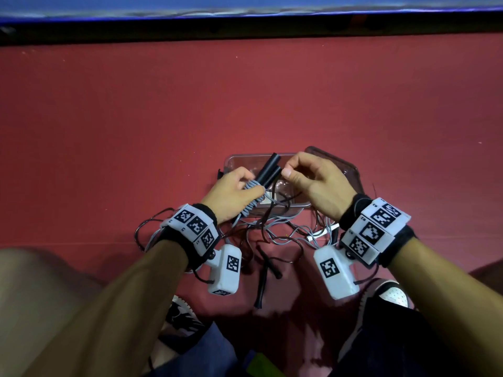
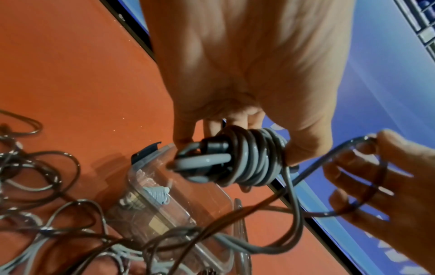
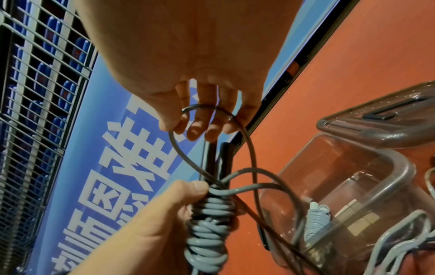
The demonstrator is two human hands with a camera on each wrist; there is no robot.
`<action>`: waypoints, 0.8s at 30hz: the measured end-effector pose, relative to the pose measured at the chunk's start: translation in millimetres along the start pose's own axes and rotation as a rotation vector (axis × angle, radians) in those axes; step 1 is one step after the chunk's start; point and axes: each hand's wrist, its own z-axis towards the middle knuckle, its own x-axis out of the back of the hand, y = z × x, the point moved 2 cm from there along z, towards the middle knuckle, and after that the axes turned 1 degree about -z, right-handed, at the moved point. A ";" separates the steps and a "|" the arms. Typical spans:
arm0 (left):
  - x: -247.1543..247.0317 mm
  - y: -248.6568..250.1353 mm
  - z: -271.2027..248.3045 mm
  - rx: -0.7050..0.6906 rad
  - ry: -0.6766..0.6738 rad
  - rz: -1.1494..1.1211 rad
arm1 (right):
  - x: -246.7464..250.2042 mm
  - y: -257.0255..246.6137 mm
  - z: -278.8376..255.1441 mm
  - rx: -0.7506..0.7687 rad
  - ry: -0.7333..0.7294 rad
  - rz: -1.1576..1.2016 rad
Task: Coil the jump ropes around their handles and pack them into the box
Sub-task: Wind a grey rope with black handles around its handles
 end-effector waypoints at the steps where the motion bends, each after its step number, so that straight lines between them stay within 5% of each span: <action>1: -2.1 0.3 -1.1 -0.006 -0.010 0.014 | 1.2 -3.6 -0.3 0.021 0.011 0.030; 8: -2.9 5.2 -0.2 0.014 0.007 -0.069 | 4.4 -6.0 1.4 0.050 0.047 0.110; 14: 2.2 16.7 1.4 -0.033 0.058 -0.240 | 1.5 11.0 3.7 -0.108 0.043 0.103; 24: 0.5 26.9 -3.4 -0.068 0.011 -0.345 | 4.3 25.7 7.6 -0.175 0.119 -0.173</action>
